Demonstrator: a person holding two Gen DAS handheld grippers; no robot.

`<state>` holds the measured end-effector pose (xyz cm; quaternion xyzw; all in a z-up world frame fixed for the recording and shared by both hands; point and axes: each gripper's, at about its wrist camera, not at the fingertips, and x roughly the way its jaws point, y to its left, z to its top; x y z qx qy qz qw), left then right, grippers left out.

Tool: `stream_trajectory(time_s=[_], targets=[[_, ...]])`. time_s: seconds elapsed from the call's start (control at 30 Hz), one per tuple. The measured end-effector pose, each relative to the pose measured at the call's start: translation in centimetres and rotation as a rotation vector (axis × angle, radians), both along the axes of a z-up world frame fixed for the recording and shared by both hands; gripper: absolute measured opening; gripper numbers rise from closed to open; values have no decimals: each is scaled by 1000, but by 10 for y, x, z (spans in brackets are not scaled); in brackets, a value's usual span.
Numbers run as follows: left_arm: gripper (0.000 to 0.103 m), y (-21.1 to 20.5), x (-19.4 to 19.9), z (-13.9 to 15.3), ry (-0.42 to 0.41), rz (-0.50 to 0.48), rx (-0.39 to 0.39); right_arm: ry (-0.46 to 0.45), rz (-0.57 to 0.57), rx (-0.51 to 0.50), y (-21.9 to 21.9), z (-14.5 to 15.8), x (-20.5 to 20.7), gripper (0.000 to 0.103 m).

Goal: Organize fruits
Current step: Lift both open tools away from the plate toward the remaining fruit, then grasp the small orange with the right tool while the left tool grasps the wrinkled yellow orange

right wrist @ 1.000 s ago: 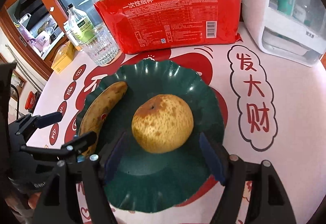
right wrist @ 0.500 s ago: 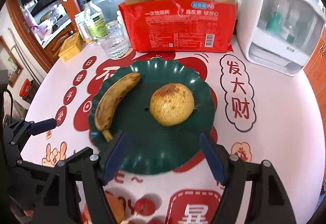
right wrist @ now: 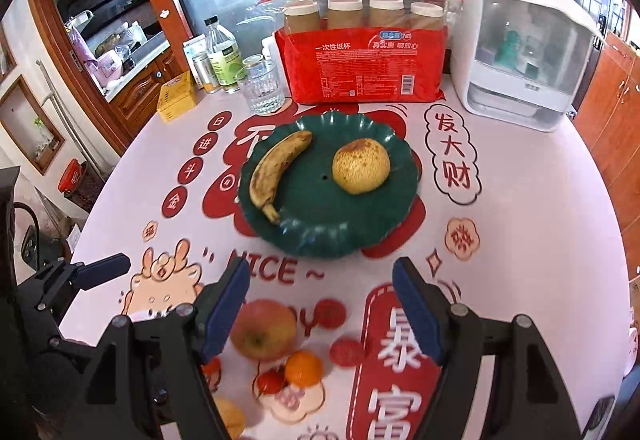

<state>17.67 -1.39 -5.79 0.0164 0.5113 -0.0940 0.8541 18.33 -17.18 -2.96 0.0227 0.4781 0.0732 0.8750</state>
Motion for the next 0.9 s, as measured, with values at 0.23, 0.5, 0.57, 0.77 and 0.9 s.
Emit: stream_trajectory(time_s=[0.23,0.5,0.57,0.77,0.9], targets=[[93,8,-38,18,-58,28,18,-32,4,0,6,14,-36,74],[93,17,-65,31,-98,79,37,-73,-9,16,6,29,-63,74],[93,17,-70,30,-93,81,38,-82,-10,17,6,32,-68,74],[93,14,-87,24,-82,76,42,-116,-6,3,6,37,-87,74],[93,13,-99,18,-74,68,44,-121,3,-19,7,35,-98,74]])
